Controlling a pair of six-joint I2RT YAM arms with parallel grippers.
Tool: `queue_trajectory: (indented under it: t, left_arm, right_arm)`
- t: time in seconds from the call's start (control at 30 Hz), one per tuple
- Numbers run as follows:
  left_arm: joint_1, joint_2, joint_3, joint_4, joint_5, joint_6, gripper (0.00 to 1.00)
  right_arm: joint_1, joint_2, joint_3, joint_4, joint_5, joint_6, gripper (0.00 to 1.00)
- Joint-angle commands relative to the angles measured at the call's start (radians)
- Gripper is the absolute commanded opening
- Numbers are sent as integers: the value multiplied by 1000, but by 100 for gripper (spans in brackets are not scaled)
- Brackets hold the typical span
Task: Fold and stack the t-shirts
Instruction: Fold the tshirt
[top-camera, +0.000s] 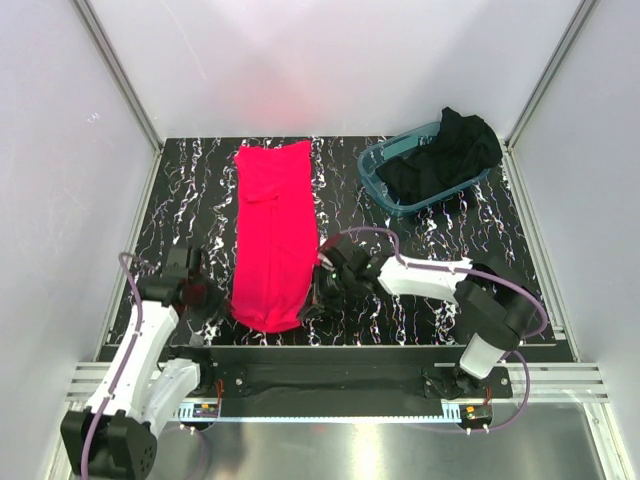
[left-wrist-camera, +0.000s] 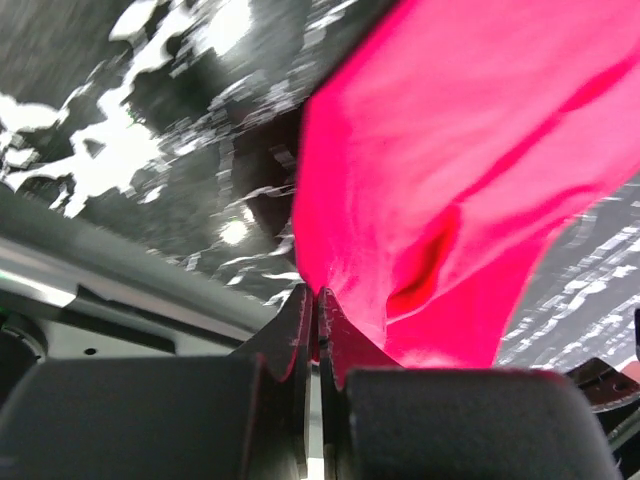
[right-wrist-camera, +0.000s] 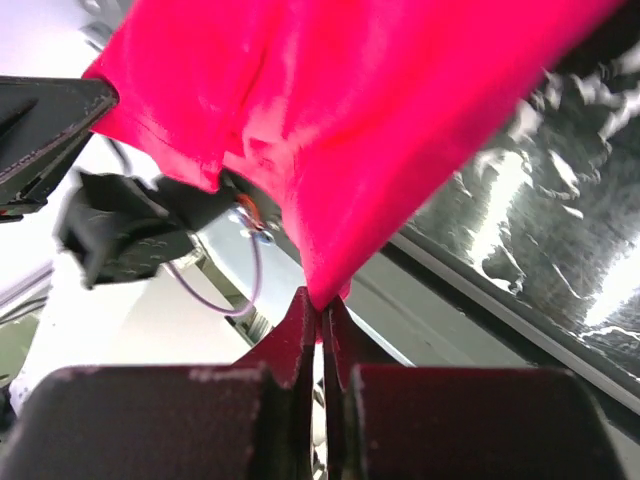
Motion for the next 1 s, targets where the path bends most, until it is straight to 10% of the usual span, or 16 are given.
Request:
queue_trajectory:
  t: [0.0,0.97]
  left_arm:
    - [2,82,118,15,-42,84,1]
    - [29,1096,973,156,-72,298,0]
  right_arm:
    - [-60,-26,89,-94,-3,-69,0]
    - [-454,730,1184,-549,-348,-410,0]
